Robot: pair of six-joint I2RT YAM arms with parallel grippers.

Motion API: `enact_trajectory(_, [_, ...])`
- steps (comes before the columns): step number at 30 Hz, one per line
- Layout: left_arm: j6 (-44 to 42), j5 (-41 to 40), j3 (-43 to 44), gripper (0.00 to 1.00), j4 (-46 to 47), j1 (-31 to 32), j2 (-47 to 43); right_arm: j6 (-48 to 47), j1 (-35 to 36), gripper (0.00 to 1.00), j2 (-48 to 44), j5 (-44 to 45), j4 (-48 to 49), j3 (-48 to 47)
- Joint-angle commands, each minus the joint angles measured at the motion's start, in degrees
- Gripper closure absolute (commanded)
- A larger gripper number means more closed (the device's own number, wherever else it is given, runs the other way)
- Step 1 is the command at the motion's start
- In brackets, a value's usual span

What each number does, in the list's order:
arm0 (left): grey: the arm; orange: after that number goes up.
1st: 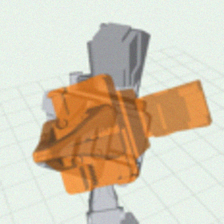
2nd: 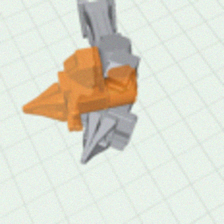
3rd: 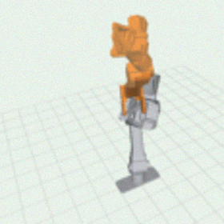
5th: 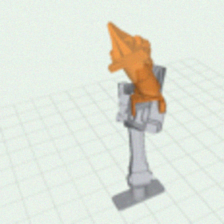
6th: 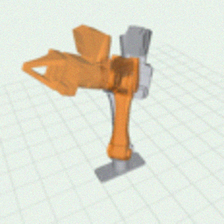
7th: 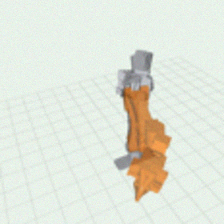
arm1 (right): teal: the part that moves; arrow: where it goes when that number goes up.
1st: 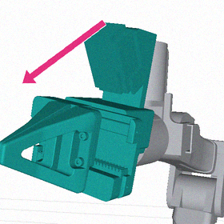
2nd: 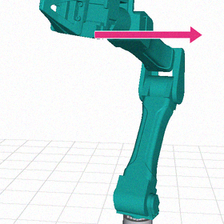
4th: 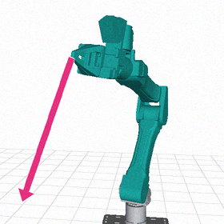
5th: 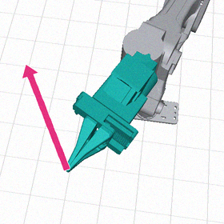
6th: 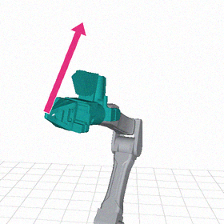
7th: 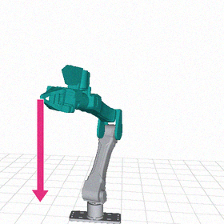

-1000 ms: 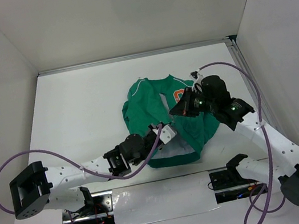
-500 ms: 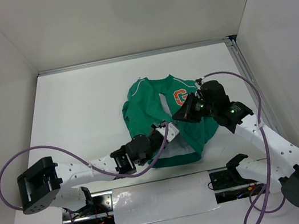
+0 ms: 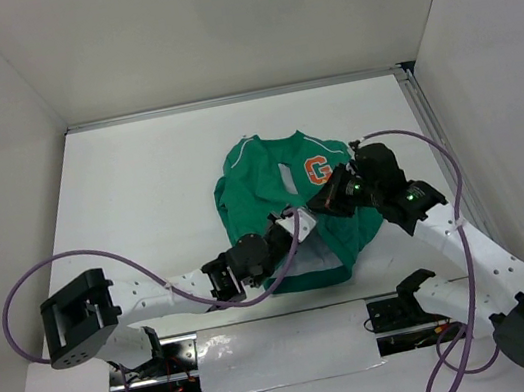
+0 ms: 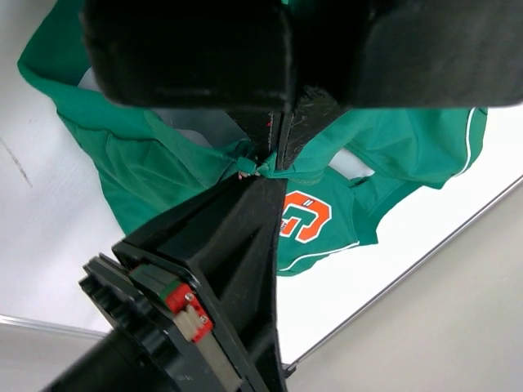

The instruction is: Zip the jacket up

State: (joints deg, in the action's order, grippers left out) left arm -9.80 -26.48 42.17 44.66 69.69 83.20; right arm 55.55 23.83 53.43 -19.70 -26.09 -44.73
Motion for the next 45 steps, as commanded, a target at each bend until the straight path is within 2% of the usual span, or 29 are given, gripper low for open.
enact_trajectory(1, [2.6,0.3,1.7,1.0,8.8,-0.2,-1.5,0.7,0.7,1.0,-1.1,-4.4,-1.9,0.0])
enact_trajectory(4, [2.8,1.3,0.7,1.0,8.3,-0.2,-3.4,0.5,0.3,1.0,-0.8,-3.1,-1.3,0.3])
enact_trajectory(7, [3.6,2.7,0.4,1.0,3.6,-0.3,-5.7,-3.2,0.7,1.0,-1.0,6.7,-3.9,-2.1])
enact_trajectory(8, [4.0,3.9,0.1,1.0,1.9,-0.2,-7.2,-4.5,0.9,1.0,-0.8,14.1,-4.6,-3.0])
enact_trajectory(10, [5.3,6.1,-1.1,1.0,-3.3,-0.2,-9.1,-8.5,1.7,1.0,-0.8,19.5,-4.0,-5.3])
enact_trajectory(11, [5.8,9.5,-1.8,1.0,-4.9,-0.3,-10.8,-9.5,1.7,1.0,-0.9,23.4,-3.4,-6.0])
enact_trajectory(15, [9.3,15.9,-4.5,1.0,-11.1,-0.2,-14.5,-14.5,1.7,1.0,1.1,25.3,0.2,-10.1])
enact_trajectory(20, [9.3,19.0,-6.1,1.0,-15.0,-0.2,-19.9,-20.8,1.7,1.0,7.2,26.1,5.2,-11.2])
enact_trajectory(25, [11.8,22.5,-6.6,1.0,-17.1,-0.2,-25.3,-25.5,0.3,1.0,13.4,33.8,13.1,-12.3])
enact_trajectory(29, [15.5,23.8,-7.4,1.0,-21.5,-0.3,-27.7,-27.5,-4.2,1.0,23.0,38.0,17.6,-17.4])
enact_trajectory(33, [19.4,23.4,-9.1,1.0,-25.7,-0.2,-28.7,-30.1,-11.6,1.0,38.3,41.3,24.8,-26.0])
enact_trajectory(37, [22.6,22.1,-10.8,1.0,-31.1,-0.1,-29.8,-30.8,-16.5,1.0,51.1,40.4,25.6,-40.9])
enact_trajectory(39, [23.9,23.1,-11.6,1.0,-33.1,-0.2,-30.3,-30.9,-17.8,1.0,57.5,38.2,27.6,-45.4])
enact_trajectory(40, [25.6,24.2,-12.2,1.0,-33.7,-0.1,-30.2,-31.1,-17.9,1.0,59.5,37.6,27.1,-50.8])
enact_trajectory(45, [30.3,29.3,-14.0,1.0,-34.2,-0.1,-27.8,-34.4,-17.2,1.0,67.5,31.8,28.4,-59.3])
